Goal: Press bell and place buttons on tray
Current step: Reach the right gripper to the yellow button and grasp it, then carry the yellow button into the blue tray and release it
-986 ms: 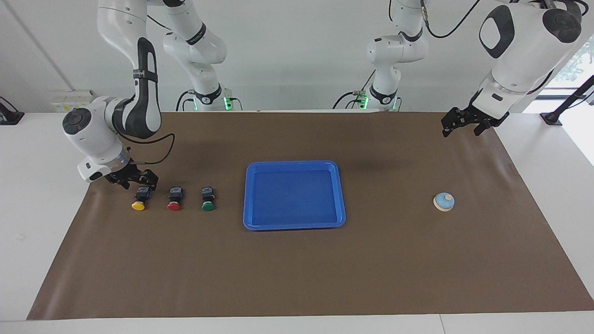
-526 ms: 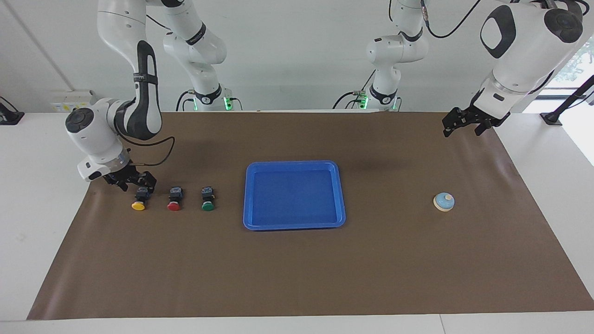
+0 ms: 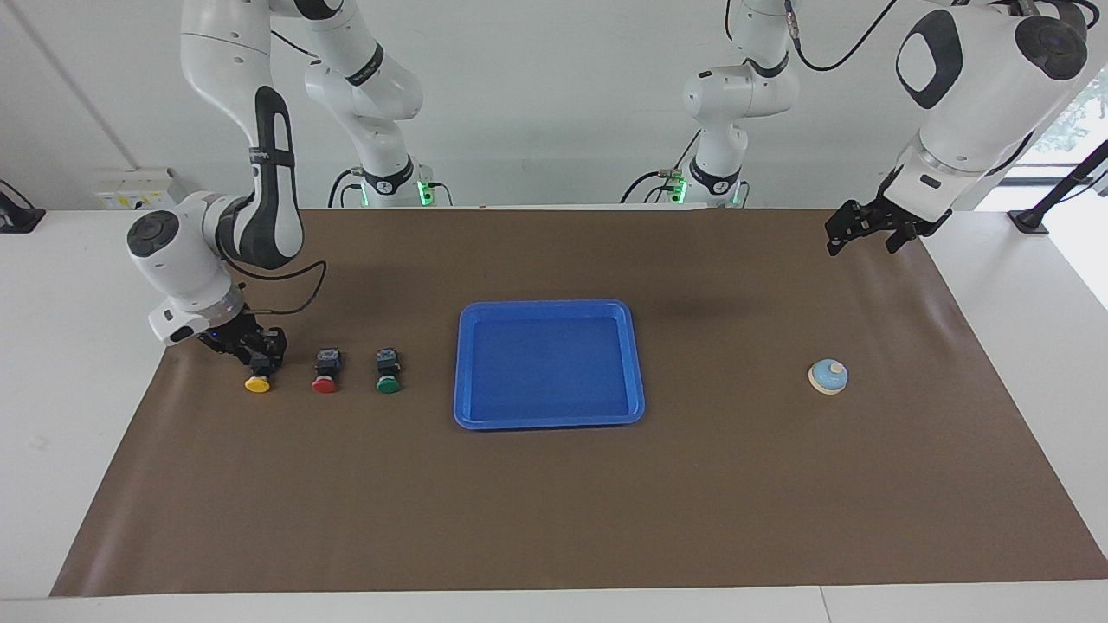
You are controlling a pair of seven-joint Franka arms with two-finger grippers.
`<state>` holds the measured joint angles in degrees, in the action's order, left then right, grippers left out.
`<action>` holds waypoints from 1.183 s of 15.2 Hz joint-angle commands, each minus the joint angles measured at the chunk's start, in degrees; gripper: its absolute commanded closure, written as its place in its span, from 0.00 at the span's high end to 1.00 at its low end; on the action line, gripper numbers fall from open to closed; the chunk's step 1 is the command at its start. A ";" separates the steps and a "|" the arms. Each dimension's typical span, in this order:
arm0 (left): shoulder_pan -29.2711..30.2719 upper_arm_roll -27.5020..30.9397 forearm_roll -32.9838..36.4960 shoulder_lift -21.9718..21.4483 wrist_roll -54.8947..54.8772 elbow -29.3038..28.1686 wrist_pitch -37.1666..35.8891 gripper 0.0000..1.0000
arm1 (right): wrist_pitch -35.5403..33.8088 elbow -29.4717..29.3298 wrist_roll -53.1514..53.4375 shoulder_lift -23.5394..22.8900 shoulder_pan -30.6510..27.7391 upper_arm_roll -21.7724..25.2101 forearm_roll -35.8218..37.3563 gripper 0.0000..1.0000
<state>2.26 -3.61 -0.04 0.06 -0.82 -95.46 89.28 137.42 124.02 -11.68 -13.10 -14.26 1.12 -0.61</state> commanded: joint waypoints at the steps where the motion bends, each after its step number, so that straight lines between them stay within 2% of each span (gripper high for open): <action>1: 0.20 0.01 0.39 -0.85 0.38 -0.69 0.72 1.00 | -4.50 -3.67 -0.28 0.70 2.90 -0.59 0.43 0.00; 3: 0.20 0.01 0.39 -0.85 0.38 -0.69 0.80 1.00 | -9.87 -9.20 6.10 0.27 7.03 -0.60 0.43 0.00; 6: 0.11 0.01 0.39 -0.85 0.38 -0.69 0.72 1.00 | -15.68 -14.06 20.15 -0.17 15.46 -0.68 0.17 0.00; 10: 0.11 0.01 0.39 -0.85 0.38 -0.69 0.72 1.00 | -16.57 -15.82 40.99 -0.97 28.91 -0.77 -0.62 0.00; 12: 0.11 0.01 0.39 -0.85 0.38 -0.69 0.72 1.00 | -16.31 -18.09 48.12 -3.15 34.36 -0.86 -0.71 0.00; 15: 0.20 0.01 0.39 -0.85 0.38 -0.69 0.80 1.00 | -15.70 -20.31 52.81 -6.85 39.04 -0.86 -1.41 0.00; 18: 0.20 0.01 0.39 -0.85 0.38 -0.69 0.72 1.00 | -15.52 -18.12 51.07 -7.21 39.75 -0.95 -2.21 0.01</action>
<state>2.37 -3.61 -0.04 0.06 -0.82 -95.46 89.29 121.73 105.84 41.18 -19.56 25.94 -0.10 -1.55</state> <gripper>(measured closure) 0.000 0.586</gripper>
